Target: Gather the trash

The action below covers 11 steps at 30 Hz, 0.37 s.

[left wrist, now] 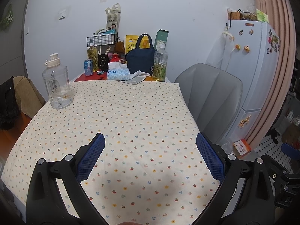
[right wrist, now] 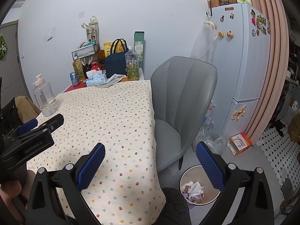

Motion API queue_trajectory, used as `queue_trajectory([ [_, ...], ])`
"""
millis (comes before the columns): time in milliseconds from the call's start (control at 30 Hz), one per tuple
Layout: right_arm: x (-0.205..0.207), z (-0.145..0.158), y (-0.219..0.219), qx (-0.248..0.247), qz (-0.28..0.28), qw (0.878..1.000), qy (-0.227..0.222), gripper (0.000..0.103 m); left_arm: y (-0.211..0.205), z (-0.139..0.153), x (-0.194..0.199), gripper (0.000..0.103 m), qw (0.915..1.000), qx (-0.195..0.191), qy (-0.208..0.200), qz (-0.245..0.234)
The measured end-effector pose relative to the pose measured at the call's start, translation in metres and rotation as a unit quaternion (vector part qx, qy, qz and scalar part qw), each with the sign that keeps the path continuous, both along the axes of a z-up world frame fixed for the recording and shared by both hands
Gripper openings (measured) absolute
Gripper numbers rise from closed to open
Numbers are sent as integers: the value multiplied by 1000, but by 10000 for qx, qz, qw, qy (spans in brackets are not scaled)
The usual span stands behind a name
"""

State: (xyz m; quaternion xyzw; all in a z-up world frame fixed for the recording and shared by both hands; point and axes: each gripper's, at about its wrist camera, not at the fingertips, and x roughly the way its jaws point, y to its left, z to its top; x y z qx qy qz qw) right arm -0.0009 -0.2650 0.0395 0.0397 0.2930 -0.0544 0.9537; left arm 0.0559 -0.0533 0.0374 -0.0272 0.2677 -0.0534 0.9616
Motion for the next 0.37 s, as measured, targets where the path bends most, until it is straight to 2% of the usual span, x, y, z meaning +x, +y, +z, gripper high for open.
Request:
queue_trajectory([
  [367,3,-3,5,-19,28,10000,47,95,7,-1,2,97,10000,-68,21,53],
])
